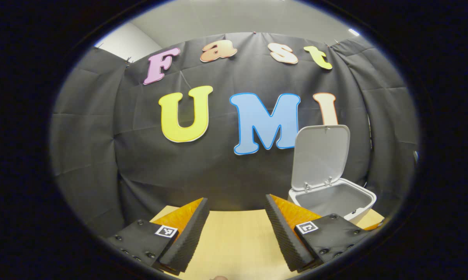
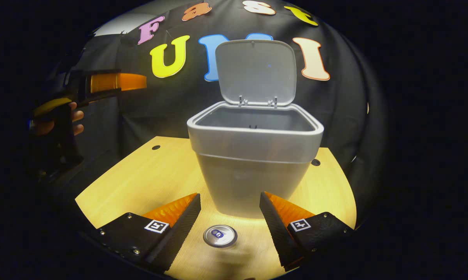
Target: Press the lid of the desktop garbage bin to open it, pick up the crumpled paper on the desktop and throw it into the bin, then pick up the pop can on the desktop and drop it into the bin, and finally close the garbage bin lid.
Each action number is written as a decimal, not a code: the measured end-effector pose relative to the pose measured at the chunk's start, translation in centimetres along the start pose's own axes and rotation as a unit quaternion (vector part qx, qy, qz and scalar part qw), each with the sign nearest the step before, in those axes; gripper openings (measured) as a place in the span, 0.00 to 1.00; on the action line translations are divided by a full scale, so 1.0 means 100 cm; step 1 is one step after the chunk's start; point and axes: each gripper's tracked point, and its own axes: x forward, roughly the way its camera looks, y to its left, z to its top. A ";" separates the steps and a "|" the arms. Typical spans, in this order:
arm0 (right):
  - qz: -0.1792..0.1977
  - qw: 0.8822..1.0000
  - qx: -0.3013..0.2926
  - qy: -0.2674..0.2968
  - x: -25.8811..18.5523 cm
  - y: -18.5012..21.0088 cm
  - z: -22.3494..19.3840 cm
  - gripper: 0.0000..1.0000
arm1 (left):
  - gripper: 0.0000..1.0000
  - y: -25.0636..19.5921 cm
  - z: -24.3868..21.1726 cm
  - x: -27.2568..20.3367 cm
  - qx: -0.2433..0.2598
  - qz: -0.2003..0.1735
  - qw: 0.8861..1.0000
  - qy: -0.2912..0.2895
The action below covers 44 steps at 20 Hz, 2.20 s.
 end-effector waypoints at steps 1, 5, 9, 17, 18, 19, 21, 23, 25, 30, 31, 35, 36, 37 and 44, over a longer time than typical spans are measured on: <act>0.004 1.000 -0.002 0.008 0.002 0.001 -0.008 0.97 | 0.99 0.005 -0.001 -0.002 0.000 0.004 1.000 0.001; 0.018 0.999 -0.004 0.038 0.010 0.007 -0.035 0.97 | 0.99 0.022 -0.002 -0.008 0.001 0.019 1.000 0.005; 0.022 0.997 -0.010 0.068 0.022 0.007 -0.054 0.97 | 0.99 0.033 -0.005 -0.013 -0.003 0.030 1.000 0.010; 0.023 0.994 -0.011 0.105 0.028 0.006 -0.090 0.97 | 0.99 0.046 -0.009 -0.018 -0.011 0.040 0.999 0.018; 0.024 0.994 -0.012 0.108 0.030 0.007 -0.091 0.97 | 0.99 0.047 -0.010 -0.018 -0.012 0.040 0.999 0.018; 0.024 0.993 -0.013 0.111 0.031 0.007 -0.094 0.97 | 0.99 0.047 -0.011 -0.019 -0.013 0.041 0.999 0.019; 0.025 0.993 -0.017 0.115 0.032 0.008 -0.097 0.97 | 0.99 0.049 -0.013 -0.020 -0.014 0.042 0.999 0.022; 0.026 0.992 -0.019 0.118 0.034 0.008 -0.099 0.97 | 0.99 0.051 -0.015 -0.021 -0.015 0.043 0.999 0.024; 0.025 0.992 -0.020 0.119 0.035 0.008 -0.099 0.88 | 0.99 0.052 -0.016 -0.023 -0.016 0.044 0.999 0.025; 0.027 0.993 -0.019 0.113 0.028 0.010 -0.094 0.84 | 0.95 0.051 -0.018 -0.023 -0.016 0.043 0.999 0.027; 0.029 0.994 -0.020 0.108 0.025 0.011 -0.090 0.84 | 0.95 0.051 -0.017 -0.022 -0.017 0.042 0.999 0.027; 0.041 0.996 -0.021 0.082 0.015 0.020 -0.064 0.84 | 0.99 0.047 -0.020 -0.021 -0.020 0.038 0.999 0.029; 0.047 0.996 -0.020 0.073 0.011 0.023 -0.056 0.84 | 0.99 0.046 -0.020 -0.021 -0.021 0.036 0.999 0.029; 0.053 0.996 -0.018 0.064 0.008 0.028 -0.046 0.84 | 0.99 0.044 -0.020 -0.021 -0.021 0.035 0.999 0.030; 0.088 0.996 -0.013 -0.015 -0.015 0.051 0.033 0.84 | 0.99 0.041 -0.024 -0.017 -0.023 0.029 0.999 0.032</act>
